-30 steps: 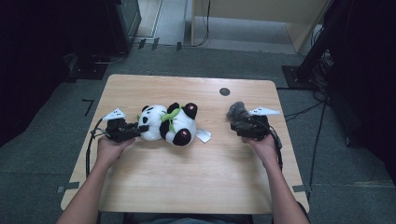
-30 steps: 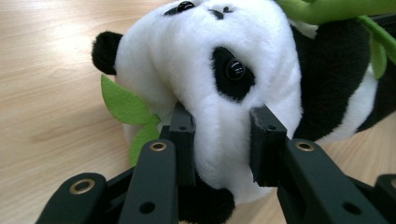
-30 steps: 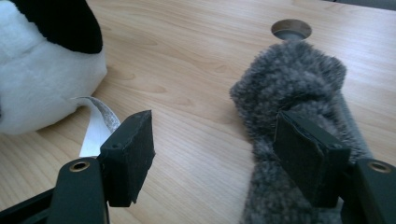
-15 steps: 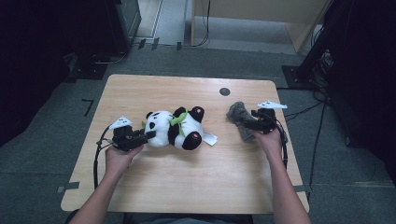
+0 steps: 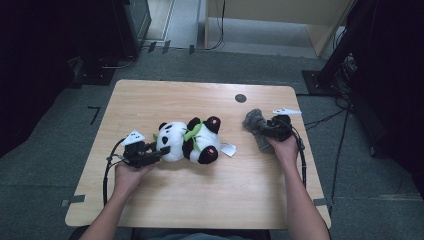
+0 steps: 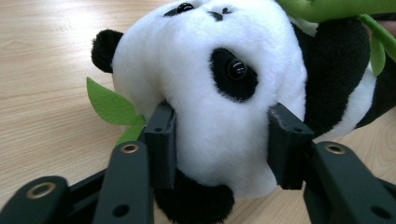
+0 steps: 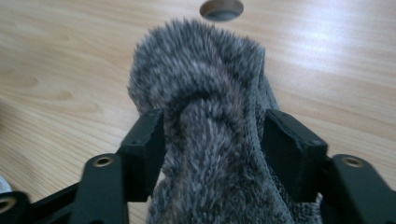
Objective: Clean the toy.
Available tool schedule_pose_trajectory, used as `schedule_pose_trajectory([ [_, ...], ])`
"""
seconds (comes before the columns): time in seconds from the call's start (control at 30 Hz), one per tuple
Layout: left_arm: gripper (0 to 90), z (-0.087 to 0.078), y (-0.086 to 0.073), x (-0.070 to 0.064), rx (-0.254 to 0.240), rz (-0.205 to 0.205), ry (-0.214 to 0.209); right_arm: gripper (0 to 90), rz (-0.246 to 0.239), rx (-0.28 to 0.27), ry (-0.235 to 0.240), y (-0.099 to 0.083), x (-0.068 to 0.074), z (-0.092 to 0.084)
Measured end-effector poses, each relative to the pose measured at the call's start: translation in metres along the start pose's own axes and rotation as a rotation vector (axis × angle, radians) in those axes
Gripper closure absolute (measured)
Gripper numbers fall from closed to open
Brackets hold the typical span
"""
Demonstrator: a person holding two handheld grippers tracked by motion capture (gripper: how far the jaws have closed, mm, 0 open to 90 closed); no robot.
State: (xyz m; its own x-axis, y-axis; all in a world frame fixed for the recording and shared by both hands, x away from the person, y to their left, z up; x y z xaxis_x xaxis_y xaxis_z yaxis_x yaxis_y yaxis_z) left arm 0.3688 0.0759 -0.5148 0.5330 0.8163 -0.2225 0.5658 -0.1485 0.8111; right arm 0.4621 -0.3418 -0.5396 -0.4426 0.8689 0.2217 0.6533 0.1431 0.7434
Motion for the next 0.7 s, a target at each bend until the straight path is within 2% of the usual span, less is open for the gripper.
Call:
schedule_pose_trajectory([
  [0.17, 44.9, 0.0, 0.0, 0.001, -0.008, 0.005, -0.005, 52.1, -0.006, 0.037, -0.014, -0.005, -0.003, 0.006],
  [0.3, 39.0, 0.0, 0.0, 0.001, -0.007, 0.037, 0.002, 60.6, 0.001, 0.049, -0.013, -0.006, -0.006, 0.011],
  [0.43, 32.3, 0.0, 0.0, 0.001, -0.009, 0.049, -0.004, 68.9, -0.007, 0.068, -0.013, -0.006, -0.004, 0.015],
  [0.47, 30.9, -0.001, -0.001, 0.001, -0.015, 0.065, -0.002, 72.4, -0.005, 0.073, -0.014, -0.006, -0.004, 0.015],
  [0.7, 27.2, -0.002, 0.0, 0.001, -0.02, 0.073, -0.008, 75.8, 0.013, 0.081, -0.007, -0.004, -0.003, 0.013],
])
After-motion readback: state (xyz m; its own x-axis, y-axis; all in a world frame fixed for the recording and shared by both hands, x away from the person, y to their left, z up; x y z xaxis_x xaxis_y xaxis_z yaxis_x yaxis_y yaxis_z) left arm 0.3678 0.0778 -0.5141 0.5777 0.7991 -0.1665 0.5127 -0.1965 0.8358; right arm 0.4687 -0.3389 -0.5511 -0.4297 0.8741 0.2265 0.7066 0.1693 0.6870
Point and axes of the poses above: each handheld gripper's, and its own axes: z roughly forward along the jaws, y roughly out of its top, x roughly to its left, the point moved 7 cm from there along z, roughly forward along the jaws, and after that the axes turned 8 degrees about y, right-handed, at the moved point
